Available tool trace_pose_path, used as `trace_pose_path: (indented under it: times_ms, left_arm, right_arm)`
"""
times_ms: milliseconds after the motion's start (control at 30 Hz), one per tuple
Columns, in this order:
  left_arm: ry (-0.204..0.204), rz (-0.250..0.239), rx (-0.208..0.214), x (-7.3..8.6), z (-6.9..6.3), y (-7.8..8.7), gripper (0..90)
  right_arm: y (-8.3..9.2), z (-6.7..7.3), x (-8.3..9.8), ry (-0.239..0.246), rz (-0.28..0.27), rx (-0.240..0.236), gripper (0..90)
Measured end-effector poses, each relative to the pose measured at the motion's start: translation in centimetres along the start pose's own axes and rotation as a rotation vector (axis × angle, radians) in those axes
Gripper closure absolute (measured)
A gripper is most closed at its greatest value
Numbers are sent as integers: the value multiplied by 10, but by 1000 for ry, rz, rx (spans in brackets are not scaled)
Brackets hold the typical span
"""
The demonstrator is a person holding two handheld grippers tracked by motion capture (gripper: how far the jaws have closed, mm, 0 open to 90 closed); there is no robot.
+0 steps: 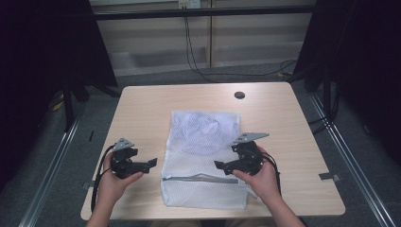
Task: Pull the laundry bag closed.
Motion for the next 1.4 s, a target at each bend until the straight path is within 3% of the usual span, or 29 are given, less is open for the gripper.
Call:
trace_pose_path:
  times_ms: [433, 1400]
  left_arm:
    - [-4, 0, 11, 0, 0, 3, 65]
    - [-5, -7, 5, 1, 2, 12, 68]
  right_arm:
    - [-21, 27, -6, 20, 33, -45, 87]
    - [-52, 60, -9, 49, 57, -105, 100]
Point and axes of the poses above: each handheld gripper's, and its own axes: y roughly backward along the jaws, x roughly out of its underside, z roughly to its left, the point moved 9 cm from there along -y, roughly forward along the jaws, and after that the axes turned 10 degrees about -y, right-handed, at the moved point
